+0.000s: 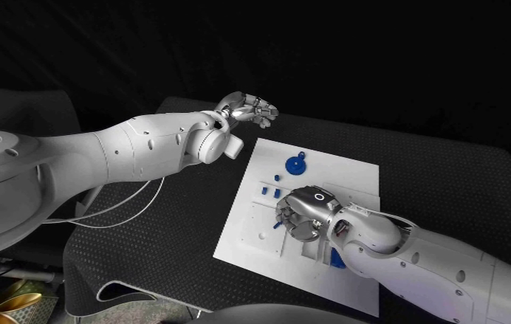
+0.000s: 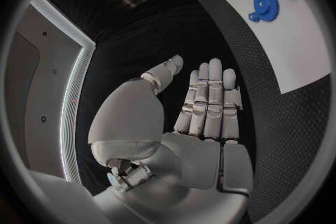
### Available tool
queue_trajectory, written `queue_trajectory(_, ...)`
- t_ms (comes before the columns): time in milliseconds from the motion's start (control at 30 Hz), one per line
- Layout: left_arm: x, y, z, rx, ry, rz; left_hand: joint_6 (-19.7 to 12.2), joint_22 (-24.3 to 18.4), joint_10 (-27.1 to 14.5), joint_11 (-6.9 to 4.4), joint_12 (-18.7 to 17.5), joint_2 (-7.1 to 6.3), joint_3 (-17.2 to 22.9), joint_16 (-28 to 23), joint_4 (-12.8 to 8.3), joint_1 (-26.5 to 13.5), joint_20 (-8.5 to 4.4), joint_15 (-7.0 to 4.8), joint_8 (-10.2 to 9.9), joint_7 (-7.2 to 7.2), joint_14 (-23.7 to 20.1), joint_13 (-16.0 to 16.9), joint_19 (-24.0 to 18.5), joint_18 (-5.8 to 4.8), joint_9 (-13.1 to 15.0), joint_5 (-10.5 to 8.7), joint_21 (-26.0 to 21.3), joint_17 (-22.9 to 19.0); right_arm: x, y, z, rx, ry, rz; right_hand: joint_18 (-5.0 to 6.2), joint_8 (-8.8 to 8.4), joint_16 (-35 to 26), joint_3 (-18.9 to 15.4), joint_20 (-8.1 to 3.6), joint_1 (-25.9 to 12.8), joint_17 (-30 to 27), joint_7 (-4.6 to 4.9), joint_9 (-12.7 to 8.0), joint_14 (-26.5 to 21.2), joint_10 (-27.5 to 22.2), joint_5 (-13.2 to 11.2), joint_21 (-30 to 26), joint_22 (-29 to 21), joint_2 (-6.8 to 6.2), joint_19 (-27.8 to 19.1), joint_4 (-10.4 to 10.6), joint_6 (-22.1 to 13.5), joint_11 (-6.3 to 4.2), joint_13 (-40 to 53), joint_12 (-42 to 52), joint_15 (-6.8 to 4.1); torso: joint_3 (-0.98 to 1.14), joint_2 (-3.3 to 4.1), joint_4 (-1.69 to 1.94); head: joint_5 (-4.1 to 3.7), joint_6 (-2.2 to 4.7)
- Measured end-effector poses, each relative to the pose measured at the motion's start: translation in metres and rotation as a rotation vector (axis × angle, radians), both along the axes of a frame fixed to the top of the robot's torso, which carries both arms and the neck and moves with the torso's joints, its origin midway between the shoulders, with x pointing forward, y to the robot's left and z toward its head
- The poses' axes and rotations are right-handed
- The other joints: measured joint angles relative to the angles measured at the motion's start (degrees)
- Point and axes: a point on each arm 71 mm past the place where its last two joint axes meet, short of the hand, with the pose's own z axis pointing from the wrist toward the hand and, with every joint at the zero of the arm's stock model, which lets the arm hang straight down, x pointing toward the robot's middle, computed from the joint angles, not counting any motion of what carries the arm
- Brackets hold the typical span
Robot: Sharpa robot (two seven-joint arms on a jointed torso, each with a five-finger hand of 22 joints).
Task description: Assemble the parts on the task board
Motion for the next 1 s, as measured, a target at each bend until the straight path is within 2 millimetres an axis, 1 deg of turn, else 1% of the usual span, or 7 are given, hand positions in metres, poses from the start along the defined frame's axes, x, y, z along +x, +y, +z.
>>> queue_trajectory(500,0.0001,0.0002,0.0,0.0,0.0,0.001,0.0,0.0,0.0,0.0,0.0,0.0,0.0,0.0,0.0,0.0,0.0,0.0,0.0,0.0,0.0,0.0,0.0,0.0,0.0,0.0,0.0,0.1,-0.0008,-0.0018,0.0008,0.004,-0.002,-0.003,0.0,0.0,0.0,-0.2,0.0,0.0,0.1,0.0,0.0,0.0,0.0,0.0,0.0,0.0,0.0,0.0,-0.2,0.0,0.0,0.0,0.0,0.0,0.01,0.02,-0.01,-0.15,-0.06)
queue_trajectory(767,0.0001,0.0011,0.0,0.001,0.001,0.002,-0.1,0.0,0.0,0.0,0.0,0.0,0.0,0.0,0.0,0.0,0.0,0.0,0.0,-0.12,0.0,-0.1,0.0,0.0,0.0,0.0,0.0,0.1,-0.0023,-0.0037,0.0027,0.017,-0.004,-0.007,0.0,0.0,-0.2,-0.2,0.0,0.0,0.1,0.0,0.0,0.0,0.0,0.0,0.0,0.0,0.0,0.0,-0.2,0.0,0.0,0.0,0.0,0.0,-0.03,0.01,-0.01,-0.24,0.09)
queue_trajectory(800,0.0001,0.0013,0.0,0.001,0.001,0.003,-0.2,0.0,0.0,0.0,0.0,0.0,0.0,-0.2,0.0,0.0,0.0,0.0,0.0,-0.15,0.0,-0.1,0.0,0.0,0.0,0.0,0.0,0.1,-0.0024,-0.0039,0.0029,0.019,-0.003,-0.008,0.0,-0.21,-0.4,-0.3,0.0,0.0,0.1,0.0,0.0,0.0,0.0,0.0,0.0,0.0,-0.01,0.0,-0.1,0.0,0.0,0.0,-0.3,0.0,-0.03,0.01,-0.01,-0.25,0.11)
queue_trajectory(833,0.0001,0.0016,0.0,0.001,0.001,0.003,-0.2,0.0,0.0,0.0,0.0,0.0,0.0,-0.2,0.0,0.0,0.0,0.0,0.0,-0.15,0.0,-0.1,0.0,0.0,0.0,0.0,0.0,0.1,-0.0024,-0.0041,0.0031,0.023,-0.002,-0.01,0.0,-0.33,-0.5,-0.4,0.0,-0.2,0.1,0.02,0.0,0.0,0.0,0.3,0.0,0.0,0.0,0.0,0.1,0.0,0.0,0.1,-0.5,0.0,-0.03,0.01,-0.01,-0.25,0.12)
queue_trajectory(867,0.0001,0.0018,0.0,0.001,0.001,0.003,-0.2,0.0,0.0,0.0,0.0,0.0,0.0,-0.2,0.0,0.0,0.0,0.0,0.0,-0.15,0.0,-0.1,0.0,0.0,0.0,0.0,0.0,0.1,-0.0023,-0.0044,0.0033,0.026,-0.001,-0.012,0.0,-0.52,-0.8,-0.7,0.12,-0.7,0.1,0.25,0.1,0.0,-0.1,1.2,0.0,0.0,-0.24,-0.1,0.4,-0.2,0.13,0.2,-0.8,0.0,-0.03,0.01,-0.01,-0.25,0.12)
queue_trajectory(933,0.0001,0.0021,0.0,0.001,0.001,0.004,-0.2,0.0,0.0,0.0,0.0,0.0,0.0,-0.2,0.0,0.0,0.0,0.0,0.0,-0.15,0.0,-0.1,0.0,0.0,0.0,0.0,0.0,0.2,-0.0022,-0.0048,0.004,0.036,0.004,-0.016,0.0,-0.98,-1.1,-1.7,0.39,-1.5,0.1,0.55,0.4,-0.2,-0.7,3.0,0.0,0.0,-0.91,-0.4,0.3,-1.2,0.66,0.2,-1.4,0.2,-0.03,0.01,-0.01,-0.25,0.08)
queue_trajectory(1000,0.0001,0.0021,0.0,0.001,0.001,0.004,-0.2,0.0,0.0,0.0,0.0,0.0,0.0,-0.2,0.0,0.0,0.0,0.0,0.0,-0.15,0.0,-0.1,0.0,0.0,0.0,0.0,0.0,0.2,-0.0021,-0.0048,0.0045,0.043,0.009,-0.018,0.01,-1.55,-1.5,-4.6,0.48,-2.9,0.2,1.04,0.7,-0.4,-1.0,4.9,0.0,0.0,-1.3,-1.0,-0.5,-2.7,1.03,0.3,-2.0,0.38,-0.03,0.01,-0.01,-0.25,0.06)
